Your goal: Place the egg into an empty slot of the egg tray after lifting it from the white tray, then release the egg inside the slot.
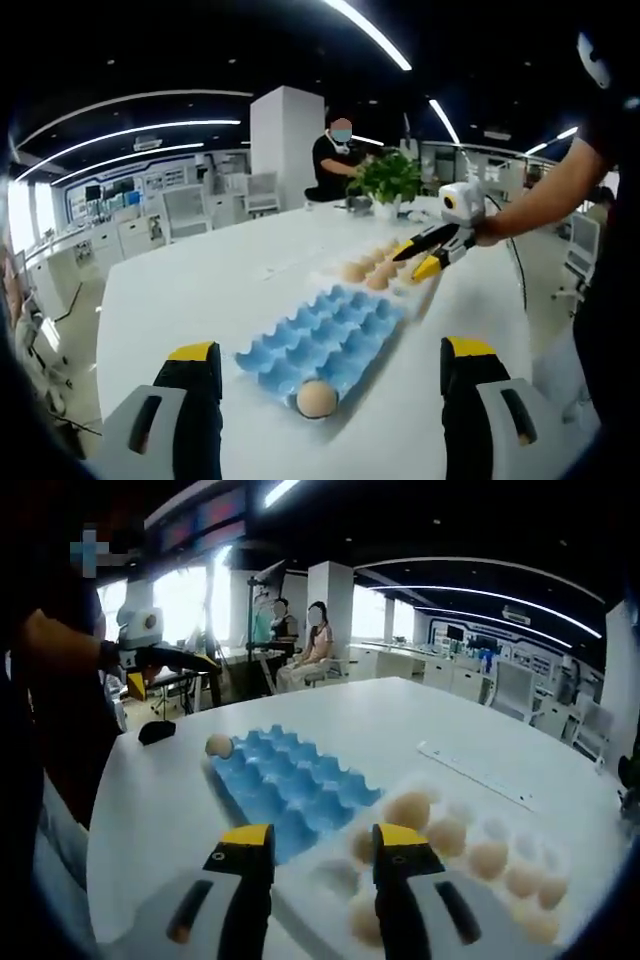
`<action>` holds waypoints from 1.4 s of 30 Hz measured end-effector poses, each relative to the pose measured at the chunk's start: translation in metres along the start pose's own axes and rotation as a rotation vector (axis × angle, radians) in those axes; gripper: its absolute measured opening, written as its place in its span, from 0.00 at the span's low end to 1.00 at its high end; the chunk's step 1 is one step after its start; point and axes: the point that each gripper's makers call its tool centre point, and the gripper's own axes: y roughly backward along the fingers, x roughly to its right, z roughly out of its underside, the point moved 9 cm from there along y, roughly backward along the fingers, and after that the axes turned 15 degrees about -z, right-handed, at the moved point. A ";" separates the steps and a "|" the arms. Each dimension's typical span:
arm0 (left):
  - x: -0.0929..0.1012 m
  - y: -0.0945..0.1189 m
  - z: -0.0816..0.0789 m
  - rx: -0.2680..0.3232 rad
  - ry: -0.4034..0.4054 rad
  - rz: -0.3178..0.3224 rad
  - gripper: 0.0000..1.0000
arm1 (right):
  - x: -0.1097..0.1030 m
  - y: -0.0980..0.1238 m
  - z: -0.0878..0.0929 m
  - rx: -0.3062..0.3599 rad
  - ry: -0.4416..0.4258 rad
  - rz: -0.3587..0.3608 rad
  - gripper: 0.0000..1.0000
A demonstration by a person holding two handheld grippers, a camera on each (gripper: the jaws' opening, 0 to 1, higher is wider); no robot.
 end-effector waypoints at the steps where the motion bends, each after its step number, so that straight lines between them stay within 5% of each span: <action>1: 0.000 0.000 0.000 0.000 -0.001 0.001 0.93 | 0.000 0.002 0.001 -0.001 -0.002 0.005 0.41; 22: 0.001 0.002 -0.002 -0.007 -0.006 -0.002 0.93 | 0.022 0.025 0.041 -0.082 -0.066 0.082 0.38; 35: 0.002 0.002 -0.003 -0.002 -0.003 -0.014 0.93 | 0.031 0.018 0.043 -0.178 -0.014 0.021 0.32; 42: 0.000 0.005 -0.002 -0.001 0.002 -0.022 0.93 | 0.032 0.016 0.045 -0.174 -0.025 0.005 0.31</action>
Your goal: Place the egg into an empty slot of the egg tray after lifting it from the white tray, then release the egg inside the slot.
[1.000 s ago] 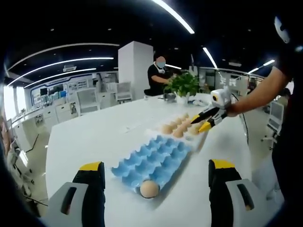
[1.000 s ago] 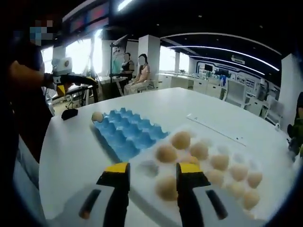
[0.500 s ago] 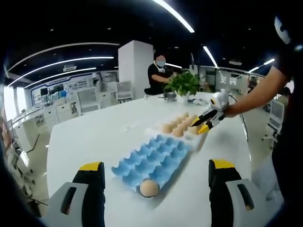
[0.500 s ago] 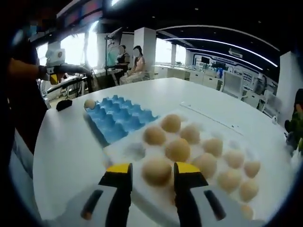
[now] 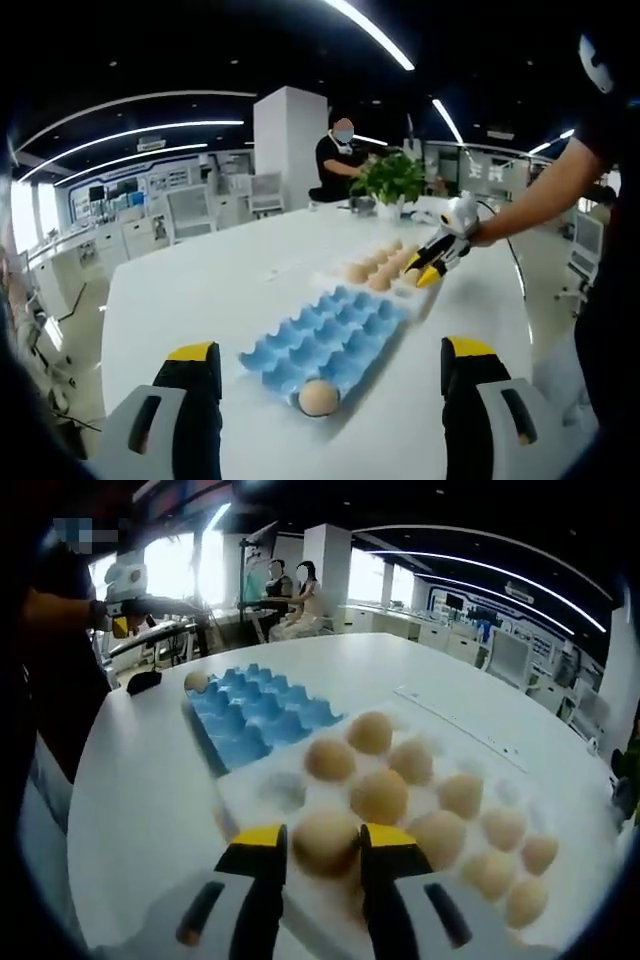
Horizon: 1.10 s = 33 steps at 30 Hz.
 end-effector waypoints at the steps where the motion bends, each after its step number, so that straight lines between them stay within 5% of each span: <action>1: 0.000 0.000 0.001 -0.002 -0.001 0.000 0.93 | 0.000 0.000 0.000 0.000 0.000 0.001 0.30; 33: 0.004 -0.003 -0.002 0.010 -0.005 0.027 0.92 | -0.005 0.020 -0.017 0.050 0.001 0.062 0.27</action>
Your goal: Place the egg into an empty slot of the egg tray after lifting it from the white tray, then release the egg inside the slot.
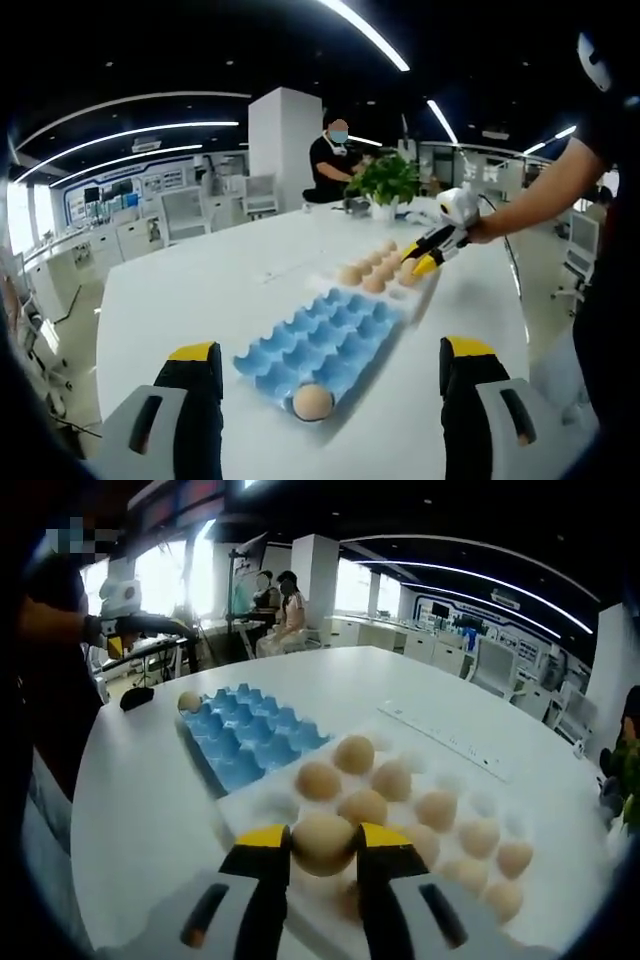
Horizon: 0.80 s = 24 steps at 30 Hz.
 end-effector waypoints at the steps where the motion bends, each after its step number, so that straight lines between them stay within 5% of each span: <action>1: 0.000 0.000 0.000 0.001 0.000 0.000 0.92 | 0.000 0.001 -0.003 0.000 0.007 0.002 0.27; 24: 0.000 0.007 0.002 0.004 0.008 -0.009 0.93 | -0.028 -0.039 -0.040 0.044 0.065 -0.093 0.27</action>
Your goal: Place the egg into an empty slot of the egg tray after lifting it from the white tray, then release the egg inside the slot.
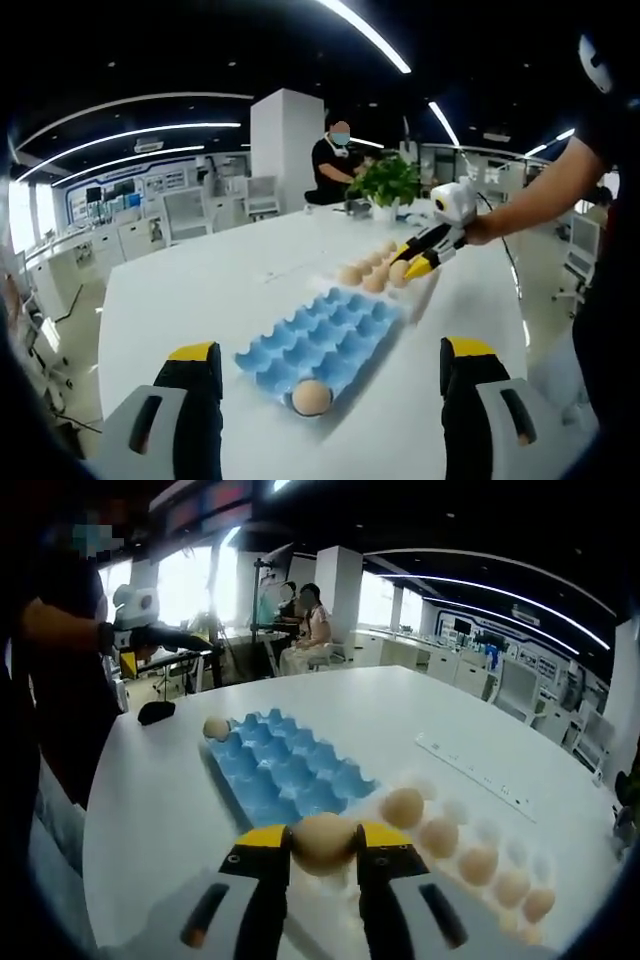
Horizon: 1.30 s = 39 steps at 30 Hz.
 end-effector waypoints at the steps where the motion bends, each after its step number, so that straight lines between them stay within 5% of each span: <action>1: 0.000 0.000 0.000 -0.001 0.000 0.001 0.93 | -0.001 -0.003 -0.002 0.002 0.003 -0.006 0.27; 39: -0.009 0.007 0.007 0.002 0.012 -0.004 0.93 | -0.052 -0.115 -0.054 0.014 0.090 -0.209 0.27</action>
